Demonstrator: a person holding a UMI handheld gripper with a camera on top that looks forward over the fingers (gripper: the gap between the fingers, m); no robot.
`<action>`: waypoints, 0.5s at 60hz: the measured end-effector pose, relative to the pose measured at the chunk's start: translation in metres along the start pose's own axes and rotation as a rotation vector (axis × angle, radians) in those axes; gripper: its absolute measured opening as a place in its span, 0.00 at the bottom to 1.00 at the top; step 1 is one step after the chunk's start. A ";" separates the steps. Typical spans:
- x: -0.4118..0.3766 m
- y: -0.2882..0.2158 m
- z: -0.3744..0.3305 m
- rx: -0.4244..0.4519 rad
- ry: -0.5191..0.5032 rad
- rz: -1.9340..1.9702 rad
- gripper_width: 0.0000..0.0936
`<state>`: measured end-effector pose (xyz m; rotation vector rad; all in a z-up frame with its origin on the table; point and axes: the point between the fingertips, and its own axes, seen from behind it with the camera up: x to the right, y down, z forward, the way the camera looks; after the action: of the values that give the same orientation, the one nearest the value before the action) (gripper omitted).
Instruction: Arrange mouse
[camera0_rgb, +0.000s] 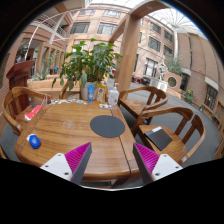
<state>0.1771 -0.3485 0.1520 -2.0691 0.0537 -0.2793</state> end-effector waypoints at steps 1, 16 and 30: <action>-0.001 0.002 -0.001 -0.006 -0.001 -0.004 0.91; -0.081 0.086 -0.002 -0.122 -0.153 -0.065 0.91; -0.228 0.114 0.007 -0.128 -0.382 -0.116 0.91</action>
<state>-0.0338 -0.3635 0.0103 -2.2229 -0.2880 0.0546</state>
